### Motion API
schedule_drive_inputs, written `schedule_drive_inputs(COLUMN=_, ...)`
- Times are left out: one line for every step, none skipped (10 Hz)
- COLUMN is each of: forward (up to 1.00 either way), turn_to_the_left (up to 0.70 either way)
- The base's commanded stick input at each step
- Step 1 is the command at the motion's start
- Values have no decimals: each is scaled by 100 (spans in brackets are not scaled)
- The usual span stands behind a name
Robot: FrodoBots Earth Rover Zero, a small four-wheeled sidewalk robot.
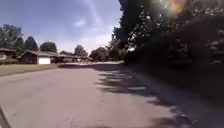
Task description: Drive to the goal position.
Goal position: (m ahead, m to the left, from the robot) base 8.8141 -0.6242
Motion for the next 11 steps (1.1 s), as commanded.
schedule_drive_inputs(forward=70, turn_to_the_left=3)
schedule_drive_inputs(forward=70, turn_to_the_left=3)
schedule_drive_inputs(forward=70, turn_to_the_left=3)
schedule_drive_inputs(forward=70, turn_to_the_left=3)
schedule_drive_inputs(forward=70, turn_to_the_left=3)
schedule_drive_inputs(forward=70, turn_to_the_left=3)
schedule_drive_inputs(forward=70, turn_to_the_left=3)
schedule_drive_inputs(forward=70, turn_to_the_left=3)
schedule_drive_inputs(forward=70, turn_to_the_left=3)
schedule_drive_inputs(forward=70, turn_to_the_left=3)
schedule_drive_inputs(forward=70, turn_to_the_left=3)
